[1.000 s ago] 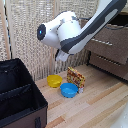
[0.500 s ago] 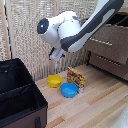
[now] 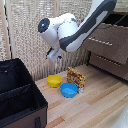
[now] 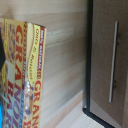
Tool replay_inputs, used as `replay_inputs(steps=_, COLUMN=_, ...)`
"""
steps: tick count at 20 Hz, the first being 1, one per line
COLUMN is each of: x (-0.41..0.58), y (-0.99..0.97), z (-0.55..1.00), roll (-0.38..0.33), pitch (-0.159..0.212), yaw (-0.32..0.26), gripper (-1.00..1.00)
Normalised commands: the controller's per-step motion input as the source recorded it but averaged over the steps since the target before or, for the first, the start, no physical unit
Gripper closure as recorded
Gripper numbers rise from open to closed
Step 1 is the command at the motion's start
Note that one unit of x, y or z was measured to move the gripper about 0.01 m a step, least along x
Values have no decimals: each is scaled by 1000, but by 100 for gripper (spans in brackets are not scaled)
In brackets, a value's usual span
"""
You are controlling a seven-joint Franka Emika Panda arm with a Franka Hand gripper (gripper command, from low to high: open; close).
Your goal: Kindly move your gripper toward the top drawer's handle. With caution, hold the handle robustly using your gripper and pull open the top drawer. Let the handle go. Relocate your gripper to the bowl placed in the background. Gently hold the bowl using your gripper. Bring the gripper and the bowl to the ajar drawer. Softly release the bowl into it.
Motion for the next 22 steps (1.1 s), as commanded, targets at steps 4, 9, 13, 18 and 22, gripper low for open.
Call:
replay_inputs(steps=4, x=261, y=85, z=95, roll=266, pitch=0, yaw=-217, gripper=-100)
replay_inputs(steps=9, x=149, y=104, z=77, roll=297, pitch=12, yaw=-241, gripper=-100)
replay_inputs(steps=13, x=242, y=86, z=0, roll=323, pitch=139, yaw=-240, gripper=-100)
replay_inputs(steps=18, x=416, y=50, z=0, roll=244, pitch=160, yaw=-200, gripper=-100)
replay_inputs(steps=22, x=661, y=9, z=116, roll=97, pitch=42, yaw=-48, gripper=-100)
